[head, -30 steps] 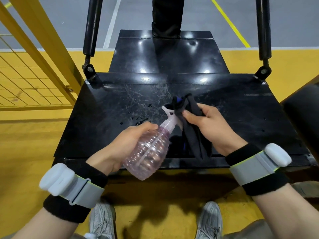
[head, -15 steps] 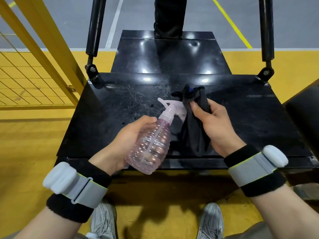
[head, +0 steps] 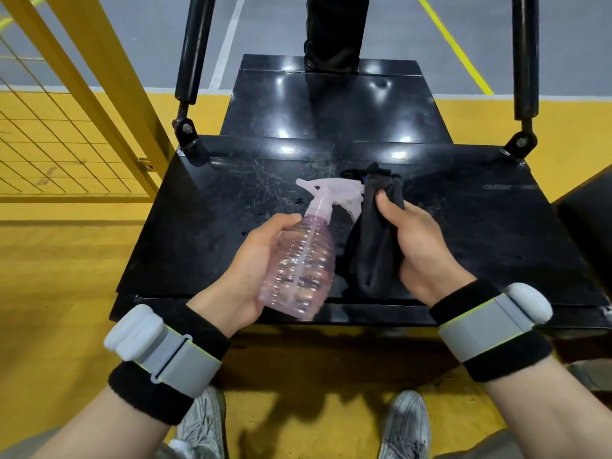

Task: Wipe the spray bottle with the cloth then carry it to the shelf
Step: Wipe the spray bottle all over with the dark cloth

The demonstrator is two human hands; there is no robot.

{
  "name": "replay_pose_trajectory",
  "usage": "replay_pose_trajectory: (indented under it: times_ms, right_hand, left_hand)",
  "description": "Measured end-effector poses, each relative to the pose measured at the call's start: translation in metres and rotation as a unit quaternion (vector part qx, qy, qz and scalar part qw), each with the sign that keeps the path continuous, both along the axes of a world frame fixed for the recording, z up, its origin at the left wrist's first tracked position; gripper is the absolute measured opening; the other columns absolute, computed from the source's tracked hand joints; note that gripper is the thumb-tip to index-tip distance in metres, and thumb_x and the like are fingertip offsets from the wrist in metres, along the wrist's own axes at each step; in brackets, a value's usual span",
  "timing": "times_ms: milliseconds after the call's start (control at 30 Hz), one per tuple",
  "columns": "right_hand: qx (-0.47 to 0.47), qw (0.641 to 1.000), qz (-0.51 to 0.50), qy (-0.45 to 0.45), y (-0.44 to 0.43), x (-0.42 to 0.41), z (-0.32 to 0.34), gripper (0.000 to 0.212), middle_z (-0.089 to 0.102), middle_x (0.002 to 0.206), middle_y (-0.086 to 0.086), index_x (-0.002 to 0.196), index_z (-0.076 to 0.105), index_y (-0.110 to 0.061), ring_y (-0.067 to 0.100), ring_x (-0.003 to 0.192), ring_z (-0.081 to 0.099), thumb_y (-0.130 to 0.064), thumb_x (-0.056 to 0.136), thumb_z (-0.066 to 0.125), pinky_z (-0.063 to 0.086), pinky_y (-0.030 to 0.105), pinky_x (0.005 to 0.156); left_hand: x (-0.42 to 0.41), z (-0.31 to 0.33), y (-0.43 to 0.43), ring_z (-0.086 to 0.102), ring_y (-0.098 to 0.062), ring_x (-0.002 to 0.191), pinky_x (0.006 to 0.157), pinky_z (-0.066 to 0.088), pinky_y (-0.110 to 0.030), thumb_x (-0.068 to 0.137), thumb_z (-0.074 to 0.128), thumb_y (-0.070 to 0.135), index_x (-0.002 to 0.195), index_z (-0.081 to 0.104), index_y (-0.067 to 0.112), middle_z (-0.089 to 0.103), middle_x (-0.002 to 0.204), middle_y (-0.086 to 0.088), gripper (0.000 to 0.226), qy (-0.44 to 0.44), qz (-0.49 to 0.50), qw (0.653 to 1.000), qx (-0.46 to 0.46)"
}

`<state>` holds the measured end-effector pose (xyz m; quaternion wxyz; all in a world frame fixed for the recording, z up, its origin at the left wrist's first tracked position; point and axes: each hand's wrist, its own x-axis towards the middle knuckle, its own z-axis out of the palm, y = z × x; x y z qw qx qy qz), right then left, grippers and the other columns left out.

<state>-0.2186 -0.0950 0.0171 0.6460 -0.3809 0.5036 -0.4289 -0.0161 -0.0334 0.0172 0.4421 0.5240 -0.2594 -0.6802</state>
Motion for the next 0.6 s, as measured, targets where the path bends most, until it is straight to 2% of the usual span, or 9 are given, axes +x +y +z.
replay_pose_trajectory:
  times_ms: [133, 233, 333, 400, 467, 500, 533, 600]
  right_hand:
    - [-0.086, 0.990, -0.038, 0.106, 0.006, 0.001, -0.001, 0.022, 0.081, 0.092, -0.008, 0.092, 0.080, -0.032, 0.008, 0.085, 0.077, -0.034, 0.103, 0.061, 0.062, 0.026, 0.074]
    - [-0.225, 0.952, -0.038, 0.204, 0.009, 0.001, 0.000, 0.015, 0.070, 0.099, -0.008, 0.099, 0.072, -0.035, 0.006, 0.094, 0.066, -0.026, 0.104, 0.061, 0.052, 0.025, 0.087]
    - [-0.315, 0.922, 0.005, 0.225, 0.019, 0.011, 0.003, 0.009, 0.056, 0.102, -0.011, 0.106, 0.067, -0.030, -0.004, 0.096, 0.056, -0.026, 0.101, 0.061, 0.042, 0.017, 0.089]
    - [-0.365, 0.891, 0.063, 0.261, 0.031, 0.020, 0.004, 0.027, 0.053, 0.115, -0.003, 0.122, 0.068, -0.021, -0.003, 0.109, 0.053, -0.030, 0.098, 0.060, 0.038, 0.010, 0.097]
    - [-0.396, 0.852, 0.138, 0.313, 0.044, 0.029, 0.001, 0.051, 0.047, 0.128, 0.002, 0.144, 0.058, -0.022, 0.008, 0.122, 0.049, -0.037, 0.096, 0.055, 0.036, 0.014, 0.106]
    - [-0.402, 0.830, 0.162, 0.352, 0.049, 0.031, -0.002, 0.057, 0.044, 0.132, 0.001, 0.151, 0.050, -0.025, 0.013, 0.126, 0.048, -0.041, 0.096, 0.053, 0.037, 0.019, 0.108]
    - [-0.399, 0.816, 0.171, 0.382, 0.051, 0.033, -0.005, 0.061, 0.041, 0.135, -0.001, 0.154, 0.044, -0.029, 0.015, 0.129, 0.045, -0.045, 0.096, 0.050, 0.038, 0.022, 0.107]
    - [-0.368, 0.821, 0.159, 0.407, 0.051, 0.035, -0.007, 0.064, 0.036, 0.135, -0.006, 0.157, 0.038, -0.036, 0.013, 0.131, 0.040, -0.053, 0.096, 0.045, 0.035, 0.016, 0.105]
  left_hand:
    - [-0.001, -0.003, -0.003, 0.070, -0.021, 0.062, 0.061, 0.059, -0.033, 0.091, 0.061, 0.047, 0.078, 0.075, 0.021, 0.071, 0.075, -0.001, 0.032, 0.020, 0.046, 0.999, 0.005]
    - [0.000, -0.007, -0.007, 0.073, -0.020, 0.064, 0.059, 0.059, -0.033, 0.091, 0.061, 0.048, 0.088, 0.074, 0.021, 0.073, 0.076, 0.000, 0.030, 0.001, 0.079, 0.997, 0.007]
    - [0.001, -0.010, -0.008, 0.075, -0.022, 0.069, 0.062, 0.061, -0.037, 0.091, 0.060, 0.050, 0.096, 0.074, 0.021, 0.076, 0.081, -0.002, 0.033, -0.022, 0.095, 0.995, 0.019]
    - [-0.005, -0.010, -0.008, 0.077, -0.027, 0.080, 0.074, 0.063, -0.046, 0.093, 0.057, 0.051, 0.101, 0.076, 0.020, 0.079, 0.090, -0.005, 0.037, -0.033, 0.102, 0.994, 0.028]
    - [-0.010, -0.011, -0.008, 0.074, -0.033, 0.102, 0.097, 0.057, -0.050, 0.099, 0.050, 0.045, 0.112, 0.076, 0.015, 0.079, 0.108, -0.012, 0.042, -0.028, 0.116, 0.992, 0.029]
    - [-0.011, -0.013, -0.007, 0.072, -0.033, 0.105, 0.100, 0.055, -0.048, 0.101, 0.047, 0.042, 0.110, 0.076, 0.014, 0.078, 0.109, -0.013, 0.042, -0.016, 0.118, 0.992, 0.030]
    - [-0.012, -0.014, -0.006, 0.073, -0.031, 0.100, 0.093, 0.058, -0.044, 0.102, 0.044, 0.040, 0.101, 0.078, 0.015, 0.079, 0.103, -0.011, 0.041, -0.002, 0.111, 0.993, 0.034]
    - [-0.013, -0.012, -0.004, 0.074, -0.027, 0.087, 0.083, 0.061, -0.043, 0.102, 0.042, 0.038, 0.092, 0.078, 0.018, 0.078, 0.094, -0.008, 0.043, 0.018, 0.090, 0.995, 0.043]
